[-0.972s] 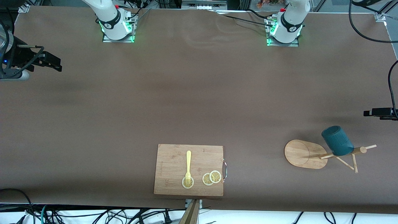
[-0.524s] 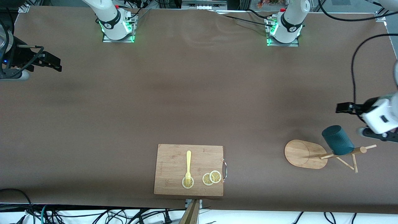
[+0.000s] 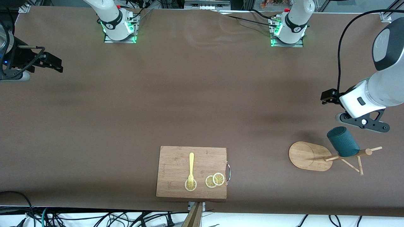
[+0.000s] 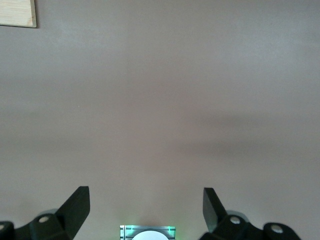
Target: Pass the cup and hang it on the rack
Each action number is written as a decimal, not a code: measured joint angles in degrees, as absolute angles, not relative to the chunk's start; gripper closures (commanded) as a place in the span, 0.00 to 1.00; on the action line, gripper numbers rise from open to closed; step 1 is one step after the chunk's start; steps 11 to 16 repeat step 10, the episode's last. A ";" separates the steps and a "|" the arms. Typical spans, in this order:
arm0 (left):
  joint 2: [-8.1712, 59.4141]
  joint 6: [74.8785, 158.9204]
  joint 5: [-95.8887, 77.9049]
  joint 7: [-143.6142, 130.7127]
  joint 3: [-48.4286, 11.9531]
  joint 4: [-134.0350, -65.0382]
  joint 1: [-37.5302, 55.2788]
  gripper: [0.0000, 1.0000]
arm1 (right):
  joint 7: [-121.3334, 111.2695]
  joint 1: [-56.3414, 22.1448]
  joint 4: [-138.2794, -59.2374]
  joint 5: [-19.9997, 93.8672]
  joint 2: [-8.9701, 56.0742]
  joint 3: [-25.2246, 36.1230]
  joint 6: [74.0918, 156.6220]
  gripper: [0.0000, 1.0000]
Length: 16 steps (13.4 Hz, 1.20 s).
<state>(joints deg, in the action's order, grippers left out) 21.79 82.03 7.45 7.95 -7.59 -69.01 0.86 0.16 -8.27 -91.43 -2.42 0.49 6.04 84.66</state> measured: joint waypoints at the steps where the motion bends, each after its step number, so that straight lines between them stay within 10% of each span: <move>1: 19.51 86.51 6.41 7.95 -6.05 -72.08 1.80 0.00 | 0.16 -8.27 -91.42 -2.42 0.49 6.04 84.67 0.00; 6: 4.70 99.26 0.61 4.29 -3.28 -92.79 2.78 0.00 | 0.16 -8.27 -91.41 -2.42 0.49 6.04 84.66 0.00; 16: 2.74 100.03 0.58 2.96 -2.49 -96.59 2.78 0.00 | 0.16 -8.27 -91.41 -2.42 0.49 6.04 84.66 0.00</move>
